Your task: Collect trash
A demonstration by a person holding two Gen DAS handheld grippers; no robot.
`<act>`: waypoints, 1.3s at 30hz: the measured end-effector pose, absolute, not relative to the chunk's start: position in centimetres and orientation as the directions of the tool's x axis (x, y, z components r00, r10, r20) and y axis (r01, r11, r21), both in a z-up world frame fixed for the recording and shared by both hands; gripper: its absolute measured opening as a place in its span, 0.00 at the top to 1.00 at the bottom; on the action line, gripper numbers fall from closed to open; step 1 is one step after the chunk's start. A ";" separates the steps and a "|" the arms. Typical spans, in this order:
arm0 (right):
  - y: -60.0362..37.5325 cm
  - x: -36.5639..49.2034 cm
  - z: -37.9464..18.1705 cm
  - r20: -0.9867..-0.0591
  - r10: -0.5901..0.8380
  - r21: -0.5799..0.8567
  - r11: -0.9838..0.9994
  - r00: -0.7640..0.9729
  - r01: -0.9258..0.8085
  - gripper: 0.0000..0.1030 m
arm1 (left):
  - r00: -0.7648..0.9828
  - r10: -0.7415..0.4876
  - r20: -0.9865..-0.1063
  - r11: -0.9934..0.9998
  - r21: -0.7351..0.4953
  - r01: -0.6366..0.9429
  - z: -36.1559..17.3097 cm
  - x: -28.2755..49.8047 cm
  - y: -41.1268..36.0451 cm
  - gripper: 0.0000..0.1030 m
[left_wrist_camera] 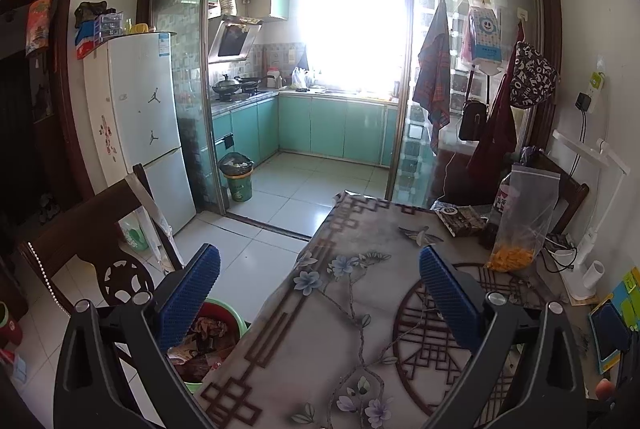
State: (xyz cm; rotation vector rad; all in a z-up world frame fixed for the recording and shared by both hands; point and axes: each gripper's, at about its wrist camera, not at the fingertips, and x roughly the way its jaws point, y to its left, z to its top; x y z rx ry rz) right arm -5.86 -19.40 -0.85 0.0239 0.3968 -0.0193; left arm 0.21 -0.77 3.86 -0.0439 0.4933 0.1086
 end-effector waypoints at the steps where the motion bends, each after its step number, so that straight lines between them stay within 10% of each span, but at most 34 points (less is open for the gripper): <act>1: -19.5 -5.7 -0.9 -0.391 -0.013 0.023 0.999 0.920 0.024 0.04 | 0.875 0.092 -0.476 0.993 -0.018 -0.114 3.9 0.3 -0.8 0.07; 29: -20.6 -4.5 -1.9 -0.413 -0.031 0.027 0.999 0.910 0.047 0.04 | 0.856 0.084 -0.511 0.995 -0.009 -0.103 2.2 2.1 -1.2 0.07; 39: -24.8 0.0 -14.0 -0.641 -0.102 0.035 0.986 0.761 0.162 0.04 | 0.746 0.025 -0.666 1.000 0.024 -0.012 -12.1 7.1 -3.2 0.07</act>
